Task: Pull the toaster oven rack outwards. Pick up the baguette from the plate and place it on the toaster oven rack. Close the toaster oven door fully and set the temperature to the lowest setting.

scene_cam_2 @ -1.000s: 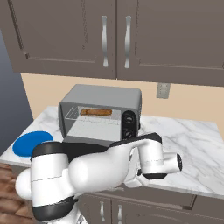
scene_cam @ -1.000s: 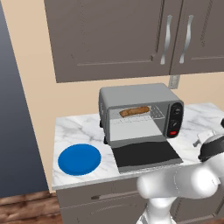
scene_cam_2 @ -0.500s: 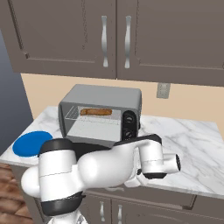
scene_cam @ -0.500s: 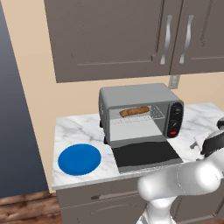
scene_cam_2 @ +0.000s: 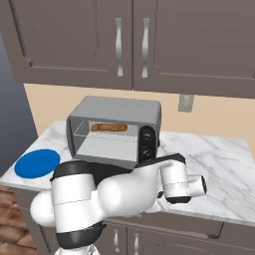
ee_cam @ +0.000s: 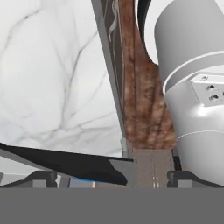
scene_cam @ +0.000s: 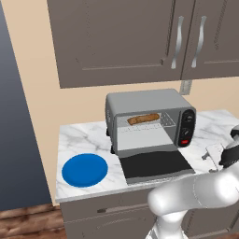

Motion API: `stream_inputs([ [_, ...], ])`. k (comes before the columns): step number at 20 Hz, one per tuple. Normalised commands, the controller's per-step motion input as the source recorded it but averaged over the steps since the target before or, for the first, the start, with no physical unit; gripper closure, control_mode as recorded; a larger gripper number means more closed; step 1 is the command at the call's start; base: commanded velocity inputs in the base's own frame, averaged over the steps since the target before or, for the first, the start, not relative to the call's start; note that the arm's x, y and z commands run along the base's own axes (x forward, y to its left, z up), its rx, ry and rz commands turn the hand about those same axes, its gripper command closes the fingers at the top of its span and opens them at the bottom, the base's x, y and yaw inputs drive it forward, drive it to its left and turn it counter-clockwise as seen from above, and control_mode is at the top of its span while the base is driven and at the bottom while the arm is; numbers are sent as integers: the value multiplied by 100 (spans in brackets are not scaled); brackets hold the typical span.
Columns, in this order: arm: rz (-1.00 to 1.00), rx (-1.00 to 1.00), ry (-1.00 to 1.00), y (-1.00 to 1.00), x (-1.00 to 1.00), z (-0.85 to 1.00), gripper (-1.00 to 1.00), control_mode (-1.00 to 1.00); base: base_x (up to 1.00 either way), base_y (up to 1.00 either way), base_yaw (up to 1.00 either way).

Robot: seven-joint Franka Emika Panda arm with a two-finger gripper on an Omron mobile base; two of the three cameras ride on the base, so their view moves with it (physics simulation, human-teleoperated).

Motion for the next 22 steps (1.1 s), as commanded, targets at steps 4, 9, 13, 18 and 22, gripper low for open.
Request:
stream_inputs([
  [4, 0, 0, 0, 11, 0, 0, -100, -100, 0, 0, 0],
  [9, 0, 0, 4, 26, 0, 0, -100, -100, 0, 0, 0],
  [13, 0, 0, 13, 31, 0, -1, -100, -100, 0, 0, 0],
  [18, 0, 0, 7, 14, 0, -12, -100, -100, 0, 0, 0],
  [22, 0, 0, 0, 0, 0, -19, -100, -100, 0, 0, 0],
])
